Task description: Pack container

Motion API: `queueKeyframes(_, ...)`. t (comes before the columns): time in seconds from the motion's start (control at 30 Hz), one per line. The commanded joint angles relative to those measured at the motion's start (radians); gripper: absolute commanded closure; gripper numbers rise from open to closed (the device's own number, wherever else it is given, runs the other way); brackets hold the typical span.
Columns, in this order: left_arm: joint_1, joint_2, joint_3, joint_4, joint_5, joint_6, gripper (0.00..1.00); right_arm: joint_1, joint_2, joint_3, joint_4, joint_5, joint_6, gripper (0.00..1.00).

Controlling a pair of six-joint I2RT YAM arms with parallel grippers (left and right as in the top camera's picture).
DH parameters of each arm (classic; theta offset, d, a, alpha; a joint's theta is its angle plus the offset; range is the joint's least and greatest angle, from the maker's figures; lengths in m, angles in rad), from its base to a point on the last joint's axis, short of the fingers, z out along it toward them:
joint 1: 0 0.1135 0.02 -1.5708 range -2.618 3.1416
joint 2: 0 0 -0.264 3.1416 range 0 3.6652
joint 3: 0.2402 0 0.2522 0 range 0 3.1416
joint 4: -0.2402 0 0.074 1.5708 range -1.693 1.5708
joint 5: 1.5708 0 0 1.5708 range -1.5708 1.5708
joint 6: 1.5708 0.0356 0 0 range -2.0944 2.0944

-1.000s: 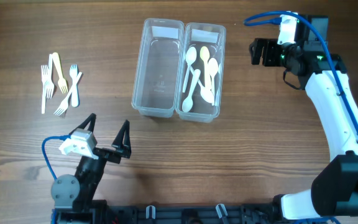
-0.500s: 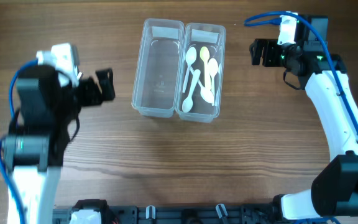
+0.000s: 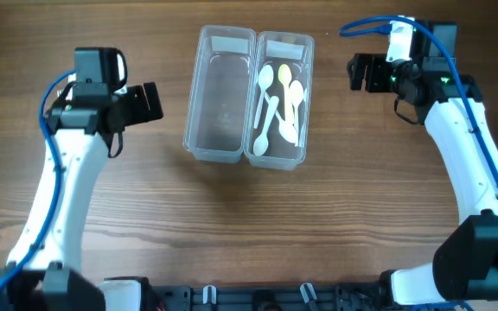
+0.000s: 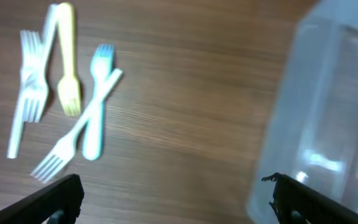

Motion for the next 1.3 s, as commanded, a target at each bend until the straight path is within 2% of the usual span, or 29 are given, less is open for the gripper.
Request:
queueKeyframes(0.0, 0.013, 0.091, 0.016, 0.029, -0.138, -0.026, 0.0, 0.0, -0.011, 0.002, 0.004, 0.009, -0.012, 0.0)
queueKeyframes(0.07, 0.033, 0.141, 0.016, 0.048, -0.142, -0.027, 0.04, 0.0, -0.011, 0.002, 0.004, 0.009, -0.011, 0.0)
queueKeyframes(0.1, 0.055, 0.18, 0.016, 0.06, -0.142, -0.027, 0.12, 0.0, -0.011, 0.002, 0.004, 0.009, -0.012, 0.0)
queueKeyframes(0.3, 0.149, 0.3, 0.016, 0.092, -0.141, -0.027, 0.32, 0.0, -0.011, 0.002, 0.004, 0.009, -0.011, 0.0)
queueKeyframes(0.43, 0.179, 0.332, 0.016, 0.113, -0.134, -0.026, 0.32, 0.0, -0.011, 0.002, 0.004, 0.009, -0.011, 0.0)
queueKeyframes(0.53, 0.184, 0.336, 0.016, 0.163, -0.133, -0.021, 0.27, 0.0, -0.011, 0.002, 0.004, 0.009, -0.012, 0.0)
queueKeyframes(0.7, 0.186, 0.336, 0.016, 0.218, -0.126, 0.162, 0.27, 0.0, -0.011, 0.002, 0.004, 0.009, -0.011, 0.0)
queueKeyframes(0.8, 0.198, 0.336, 0.016, 0.227, -0.126, 0.165, 0.27, 0.0, -0.011, 0.002, 0.004, 0.009, -0.012, 0.0)
queueKeyframes(0.87, 0.207, 0.338, 0.016, 0.232, -0.125, 0.165, 0.31, 0.0, -0.011, 0.002, 0.004, 0.009, -0.012, 0.0)
queueKeyframes(0.93, 0.214, 0.343, 0.016, 0.236, -0.124, 0.165, 0.45, 0.0, -0.011, 0.002, 0.004, 0.009, -0.012, 0.0)
queueKeyframes(0.97, 0.218, 0.348, 0.016, 0.239, -0.121, 0.165, 0.59, 0.0, -0.011, 0.002, 0.004, 0.009, -0.011, 0.0)
queueKeyframes(1.0, 0.222, 0.354, 0.016, 0.239, -0.117, 0.165, 0.62, 0.0, -0.011, 0.002, 0.004, 0.009, -0.012, 0.0)
queueKeyframes(1.27, 0.227, 0.432, 0.016, 0.243, -0.118, 0.187, 0.61, 0.0, -0.011, 0.002, 0.004, 0.009, -0.011, 0.0)
